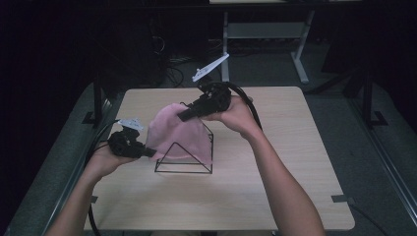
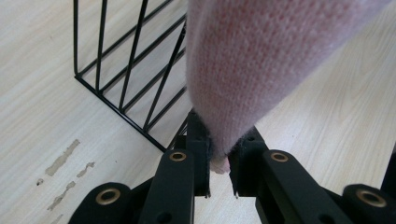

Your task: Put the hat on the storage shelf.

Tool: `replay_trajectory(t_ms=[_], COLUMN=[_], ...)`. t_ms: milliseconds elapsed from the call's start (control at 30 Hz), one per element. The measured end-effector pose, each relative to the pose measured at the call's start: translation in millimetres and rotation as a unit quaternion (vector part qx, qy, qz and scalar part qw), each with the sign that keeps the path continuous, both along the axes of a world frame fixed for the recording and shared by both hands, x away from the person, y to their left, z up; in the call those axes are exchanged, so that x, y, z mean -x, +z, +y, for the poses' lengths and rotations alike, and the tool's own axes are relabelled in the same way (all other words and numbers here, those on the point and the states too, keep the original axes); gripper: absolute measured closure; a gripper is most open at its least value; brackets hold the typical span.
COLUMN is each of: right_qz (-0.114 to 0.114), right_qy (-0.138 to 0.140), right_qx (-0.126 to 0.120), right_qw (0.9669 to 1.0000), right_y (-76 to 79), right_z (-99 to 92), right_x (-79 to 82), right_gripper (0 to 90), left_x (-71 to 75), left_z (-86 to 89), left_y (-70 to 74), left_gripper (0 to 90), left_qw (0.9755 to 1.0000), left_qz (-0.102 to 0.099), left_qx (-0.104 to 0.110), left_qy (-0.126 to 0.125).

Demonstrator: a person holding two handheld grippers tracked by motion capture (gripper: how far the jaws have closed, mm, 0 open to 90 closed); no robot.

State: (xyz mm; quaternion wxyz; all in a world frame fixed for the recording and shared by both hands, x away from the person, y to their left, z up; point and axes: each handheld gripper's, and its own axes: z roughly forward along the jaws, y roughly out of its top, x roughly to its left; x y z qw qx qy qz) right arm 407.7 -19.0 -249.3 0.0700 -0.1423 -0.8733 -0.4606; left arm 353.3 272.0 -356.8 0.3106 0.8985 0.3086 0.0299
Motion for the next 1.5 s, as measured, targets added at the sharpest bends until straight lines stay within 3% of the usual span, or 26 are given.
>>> replay_trajectory(t_ms=[733, 1033, 1267, 1500], right_qz=[0.036, 0.041, 0.043, 0.041], right_qy=[0.014, 0.019, 0.015, 0.015], right_qx=[0.01, 0.021, 0.025, 0.023], right_qw=[0.9992, 0.9987, 0.9987, 0.9988], right_y=[-36.8, -48.4, -51.5, -50.6], right_z=[5.5, 8.6, 6.8, 3.9], right_x=[2.9, 5.5, 8.6, 13.5], right_gripper=[71.5, 70.4, 64.9, 66.5], left_x=[-0.9, -2.3, -3.4, -4.9], left_z=[0.3, -4.5, -7.8, -9.8], left_y=[-31.1, -40.8, -45.9, -50.4], left_gripper=[79.8, 79.9, 79.9, 79.9], left_qw=[0.9995, 0.9984, 0.9972, 0.9953], left_qz=[0.019, 0.025, 0.021, 0.022], left_qx=[-0.025, -0.05, -0.072, -0.094], left_qy=[-0.002, -0.005, -0.008, -0.011])
